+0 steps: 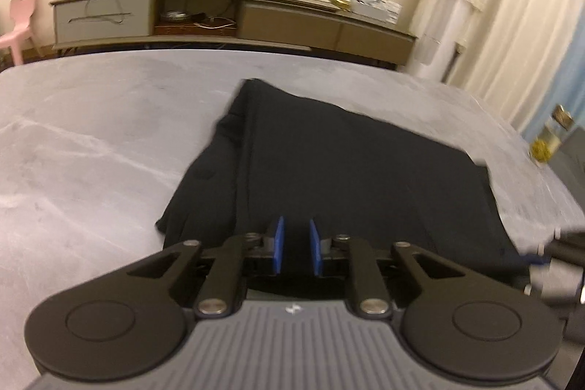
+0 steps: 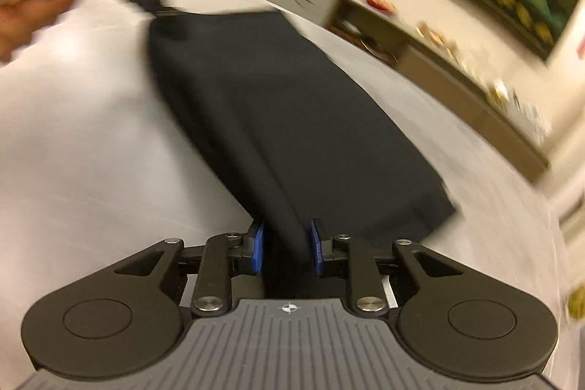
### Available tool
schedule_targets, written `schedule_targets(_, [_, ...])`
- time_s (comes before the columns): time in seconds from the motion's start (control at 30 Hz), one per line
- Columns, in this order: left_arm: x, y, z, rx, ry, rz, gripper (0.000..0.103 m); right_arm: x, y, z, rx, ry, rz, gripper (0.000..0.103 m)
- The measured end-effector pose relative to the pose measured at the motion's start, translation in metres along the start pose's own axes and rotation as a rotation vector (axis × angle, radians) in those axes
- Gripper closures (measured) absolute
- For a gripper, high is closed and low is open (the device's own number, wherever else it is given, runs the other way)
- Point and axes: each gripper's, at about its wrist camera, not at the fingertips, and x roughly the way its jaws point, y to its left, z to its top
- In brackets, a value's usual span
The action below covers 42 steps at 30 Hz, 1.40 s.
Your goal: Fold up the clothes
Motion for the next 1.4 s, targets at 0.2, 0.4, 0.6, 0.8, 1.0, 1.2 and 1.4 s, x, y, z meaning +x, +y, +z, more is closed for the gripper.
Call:
schedule_targets(0.2, [0.004, 0.004, 0.001, -0.028, -0.007, -0.015, 0.085, -0.042, -0.005, 0.018, 0.132, -0.123, 0.077, 0.07])
schedule_targets(0.4, [-0.001, 0.028, 0.004, -0.094, 0.0, 0.029, 0.078, -0.015, 0.032, 0.049, 0.014, -0.128, 0.079, 0.059])
schedule_targets(0.6, [-0.017, 0.036, 0.014, -0.112, -0.042, 0.041, 0.072, -0.006, 0.034, 0.052, 0.041, -0.046, 0.119, 0.059])
schedule_targets(0.8, [-0.029, 0.032, 0.017, -0.119, -0.029, -0.027, 0.072, -0.038, 0.019, 0.03, 0.179, -0.119, 0.135, 0.059])
schedule_targets(1.0, [-0.002, 0.074, 0.008, -0.333, 0.027, -0.006, 0.072, -0.006, 0.065, 0.068, -0.069, -0.154, 0.103, 0.059])
schedule_targets(1.2, [0.012, 0.099, 0.004, -0.483, 0.074, -0.063, 0.072, 0.002, 0.076, 0.087, -0.045, -0.125, 0.078, 0.09])
schedule_targets(1.4, [0.0, 0.103, 0.011, -0.478, 0.014, -0.049, 0.072, 0.016, 0.094, 0.086, -0.071, -0.087, 0.097, 0.09])
